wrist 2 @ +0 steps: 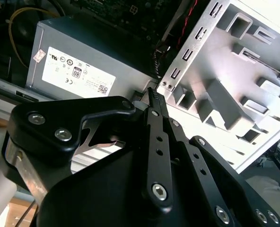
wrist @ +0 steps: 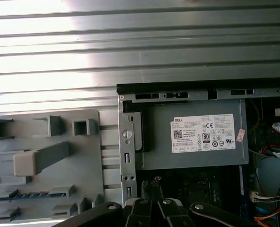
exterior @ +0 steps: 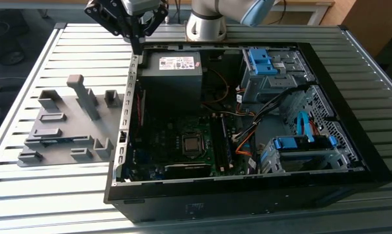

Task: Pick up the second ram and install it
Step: 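Reach for the second ram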

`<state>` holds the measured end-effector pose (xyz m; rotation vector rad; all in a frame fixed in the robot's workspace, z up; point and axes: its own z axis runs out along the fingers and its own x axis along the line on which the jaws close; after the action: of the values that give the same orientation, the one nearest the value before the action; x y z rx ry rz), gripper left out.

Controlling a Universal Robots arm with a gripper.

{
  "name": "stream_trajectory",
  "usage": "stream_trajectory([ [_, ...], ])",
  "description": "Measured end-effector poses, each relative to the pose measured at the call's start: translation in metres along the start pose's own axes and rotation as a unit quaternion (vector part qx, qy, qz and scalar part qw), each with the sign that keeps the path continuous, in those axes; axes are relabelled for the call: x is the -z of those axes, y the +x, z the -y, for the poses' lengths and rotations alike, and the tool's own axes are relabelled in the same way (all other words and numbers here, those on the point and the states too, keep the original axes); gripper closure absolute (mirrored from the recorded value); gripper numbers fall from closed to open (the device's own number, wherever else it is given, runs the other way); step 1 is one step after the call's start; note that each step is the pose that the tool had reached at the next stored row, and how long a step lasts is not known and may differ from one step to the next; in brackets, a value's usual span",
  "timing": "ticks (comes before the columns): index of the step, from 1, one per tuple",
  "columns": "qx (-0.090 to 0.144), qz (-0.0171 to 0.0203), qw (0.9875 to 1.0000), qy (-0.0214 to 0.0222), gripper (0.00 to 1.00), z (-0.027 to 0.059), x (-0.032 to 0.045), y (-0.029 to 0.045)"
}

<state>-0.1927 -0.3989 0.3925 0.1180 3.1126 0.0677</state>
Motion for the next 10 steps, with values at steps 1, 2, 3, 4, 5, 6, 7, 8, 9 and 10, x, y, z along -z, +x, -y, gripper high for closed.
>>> stream_trajectory([
  [1,0.000,0.0000,1.0000,0.0000,0.89,0.0000,0.0000,0.0006],
  [2,0.000,-0.0001,1.0000,0.0000,0.89,0.0001,0.0001,0.0012],
  [3,0.000,0.0000,1.0000,0.0000,0.89,0.0001,0.0000,0.0017],
  [4,0.000,0.0000,1.0000,0.0000,0.89,0.0002,0.0000,0.0022],
  [5,0.000,0.0000,1.0000,0.0000,0.89,0.0002,0.0000,0.0028],
  [6,0.000,0.0000,1.0000,0.0000,0.89,0.0002,0.0000,0.0033],
  [7,0.000,0.0000,1.0000,0.0000,0.89,0.0003,0.0000,0.0038],
  [8,0.000,-0.0001,1.0000,0.0000,0.89,0.0003,0.0000,0.0042],
  [9,0.000,-0.0001,1.0000,0.0000,0.89,0.0003,0.0000,0.0045],
  [10,0.000,-0.0001,1.0000,0.0000,0.89,0.0004,0.0000,0.0051],
])
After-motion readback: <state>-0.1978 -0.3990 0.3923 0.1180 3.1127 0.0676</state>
